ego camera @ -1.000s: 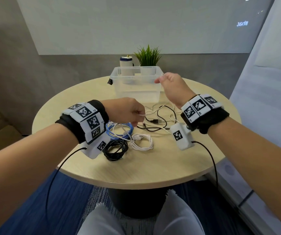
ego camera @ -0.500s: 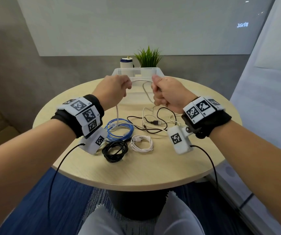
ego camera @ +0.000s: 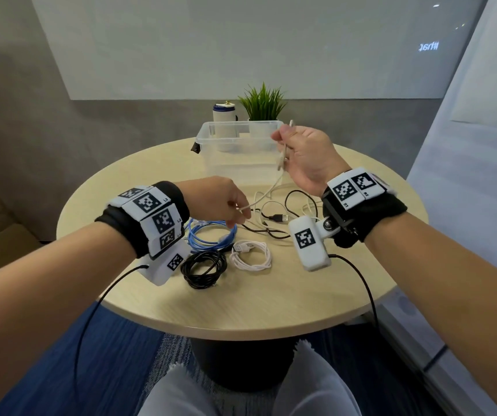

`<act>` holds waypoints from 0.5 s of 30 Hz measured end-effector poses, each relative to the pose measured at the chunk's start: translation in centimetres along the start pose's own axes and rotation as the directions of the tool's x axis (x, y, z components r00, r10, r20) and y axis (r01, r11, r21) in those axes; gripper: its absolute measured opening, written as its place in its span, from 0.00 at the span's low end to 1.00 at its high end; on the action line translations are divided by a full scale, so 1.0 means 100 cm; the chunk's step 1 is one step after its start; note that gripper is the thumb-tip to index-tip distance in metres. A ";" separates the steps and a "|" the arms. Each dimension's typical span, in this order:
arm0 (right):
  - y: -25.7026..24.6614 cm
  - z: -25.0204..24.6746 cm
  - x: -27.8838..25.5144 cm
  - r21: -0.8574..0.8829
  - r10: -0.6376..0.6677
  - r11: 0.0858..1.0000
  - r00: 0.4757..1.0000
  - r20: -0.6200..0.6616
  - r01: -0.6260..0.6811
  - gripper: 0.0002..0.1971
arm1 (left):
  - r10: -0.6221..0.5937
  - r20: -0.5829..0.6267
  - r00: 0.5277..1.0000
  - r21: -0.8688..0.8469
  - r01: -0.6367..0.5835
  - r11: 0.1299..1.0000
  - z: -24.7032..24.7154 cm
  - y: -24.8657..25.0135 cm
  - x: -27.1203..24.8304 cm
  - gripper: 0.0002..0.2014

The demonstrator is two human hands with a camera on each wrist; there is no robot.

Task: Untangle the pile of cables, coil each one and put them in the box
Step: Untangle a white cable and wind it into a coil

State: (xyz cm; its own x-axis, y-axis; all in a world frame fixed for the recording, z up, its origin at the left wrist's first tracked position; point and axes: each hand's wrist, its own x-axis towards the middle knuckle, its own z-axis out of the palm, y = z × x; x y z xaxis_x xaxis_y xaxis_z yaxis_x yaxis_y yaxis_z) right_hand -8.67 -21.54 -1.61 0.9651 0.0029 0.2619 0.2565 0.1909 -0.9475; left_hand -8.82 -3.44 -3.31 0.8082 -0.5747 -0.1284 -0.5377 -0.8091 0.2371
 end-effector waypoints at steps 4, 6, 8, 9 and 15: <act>0.006 -0.007 -0.001 -0.670 -0.131 0.734 0.991 0.018 0.109 0.12 | 0.008 -0.085 0.996 0.000 -0.008 1.000 -0.009 0.000 -0.004 0.06; 0.005 -0.008 -0.007 -0.736 -0.052 0.668 0.994 0.101 0.109 0.10 | -0.012 -0.251 0.968 -0.045 0.001 0.999 -0.015 -0.001 -0.002 0.08; 0.005 -0.006 -0.013 -0.760 0.039 0.642 0.987 0.158 0.096 0.05 | -0.054 -0.419 0.906 -0.144 -0.008 0.989 -0.019 -0.001 0.001 0.08; 0.005 -0.005 -0.015 -0.773 0.047 0.625 0.984 0.173 0.106 0.05 | -0.075 -0.481 0.873 -0.195 -0.024 0.981 -0.021 0.000 0.003 0.08; 0.007 -0.009 -0.010 -0.532 0.106 0.846 0.971 0.213 0.024 0.22 | -0.270 -0.644 0.716 -0.503 -0.131 0.854 -0.028 -0.006 0.010 0.09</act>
State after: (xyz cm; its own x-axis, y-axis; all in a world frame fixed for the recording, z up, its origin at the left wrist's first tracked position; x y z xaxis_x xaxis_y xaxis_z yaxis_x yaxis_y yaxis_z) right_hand -9.44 -22.28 -2.70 0.9534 0.2318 0.1930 0.2685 -0.3608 -0.8932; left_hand -7.03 -3.23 -0.87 0.8783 -0.1140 0.4643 -0.4441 -0.5542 0.7040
